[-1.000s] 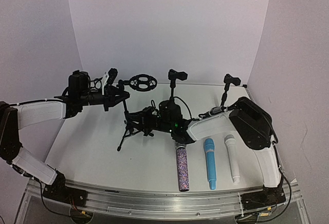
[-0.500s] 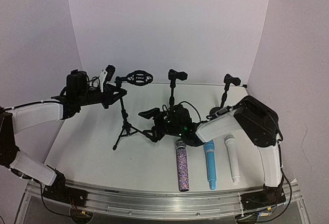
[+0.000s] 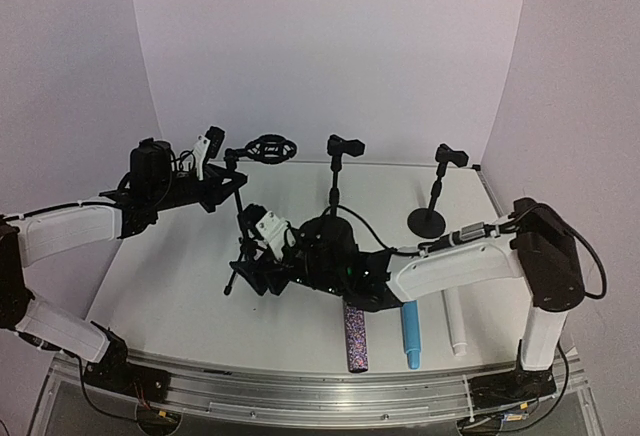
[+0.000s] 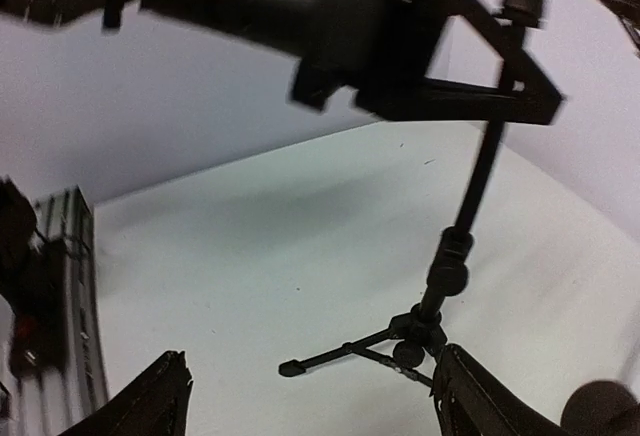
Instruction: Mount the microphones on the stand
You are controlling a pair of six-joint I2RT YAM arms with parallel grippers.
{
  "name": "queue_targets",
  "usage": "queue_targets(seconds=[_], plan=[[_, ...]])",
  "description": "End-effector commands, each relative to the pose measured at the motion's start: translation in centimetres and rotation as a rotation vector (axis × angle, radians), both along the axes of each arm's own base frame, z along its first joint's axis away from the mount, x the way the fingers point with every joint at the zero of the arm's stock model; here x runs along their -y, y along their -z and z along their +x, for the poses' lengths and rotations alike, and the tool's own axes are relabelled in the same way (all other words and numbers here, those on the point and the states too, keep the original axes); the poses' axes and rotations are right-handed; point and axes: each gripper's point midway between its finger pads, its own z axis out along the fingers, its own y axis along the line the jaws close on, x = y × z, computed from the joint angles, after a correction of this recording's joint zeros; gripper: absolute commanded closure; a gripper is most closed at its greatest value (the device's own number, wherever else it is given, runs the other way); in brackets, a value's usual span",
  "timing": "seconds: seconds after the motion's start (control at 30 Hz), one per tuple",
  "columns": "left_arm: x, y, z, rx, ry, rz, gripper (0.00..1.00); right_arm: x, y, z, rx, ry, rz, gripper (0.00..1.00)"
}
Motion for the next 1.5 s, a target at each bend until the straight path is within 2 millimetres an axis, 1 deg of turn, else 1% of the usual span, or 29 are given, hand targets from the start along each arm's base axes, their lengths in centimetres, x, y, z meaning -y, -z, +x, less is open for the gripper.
queue_targets(seconds=[0.0, 0.1, 0.23, 0.27, 0.37, 0.47, 0.57, 0.67, 0.8, 0.97, 1.13, 1.3, 1.4, 1.47], plan=[[0.2, -0.4, -0.6, -0.026, -0.009, -0.041, 1.00, -1.5, -0.4, 4.2, 0.373, 0.074, -0.154, 0.25], [0.3, -0.4, -0.5, -0.026, -0.009, -0.042, 1.00, -2.3, -0.3, 5.5, 0.437, 0.115, -0.187, 0.31], [0.4, -0.7, -0.6, -0.018, 0.000, -0.050, 1.00, -2.5, 0.1, 6.1, 0.456, 0.129, -0.203, 0.47], [0.4, -0.7, -0.6, -0.020, -0.001, -0.050, 1.00, -2.5, 0.1, 6.3, 0.458, 0.139, -0.208, 0.48], [0.5, -0.6, -0.7, -0.026, 0.006, -0.053, 1.00, -2.2, 0.3, 6.8, 0.462, 0.160, -0.218, 0.49], [0.5, -0.7, -0.7, -0.024, 0.010, -0.054, 1.00, -2.4, 0.4, 7.1, 0.453, 0.148, -0.212, 0.49], [0.5, -0.7, -0.7, -0.021, 0.012, -0.052, 1.00, -2.5, 1.3, 7.7, 0.444, 0.145, -0.229, 0.50], [0.5, -0.8, -0.7, -0.019, 0.012, -0.053, 1.00, -2.4, 1.6, 8.1, 0.438, 0.139, -0.240, 0.51], [0.6, -0.7, -0.7, -0.020, 0.018, -0.052, 1.00, -2.5, 1.4, 8.3, 0.437, 0.139, -0.240, 0.53], [0.6, -0.7, -0.6, -0.019, 0.018, -0.051, 1.00, -3.1, 1.4, 8.2, 0.437, 0.114, -0.233, 0.56], [0.7, -0.9, -0.6, -0.014, 0.019, -0.052, 1.00, -3.3, 1.8, 8.3, 0.430, 0.113, -0.237, 0.65], [0.6, -0.8, -0.6, -0.014, 0.016, -0.051, 1.00, -3.6, 2.4, 8.1, 0.423, 0.091, -0.253, 0.66], [0.7, -0.9, -0.6, -0.013, 0.018, -0.053, 1.00, -3.6, 3.1, 8.5, 0.416, 0.106, -0.269, 0.65], [0.7, -0.8, -0.6, -0.015, 0.019, -0.053, 1.00, -3.6, 3.0, 8.6, 0.415, 0.115, -0.267, 0.66]])
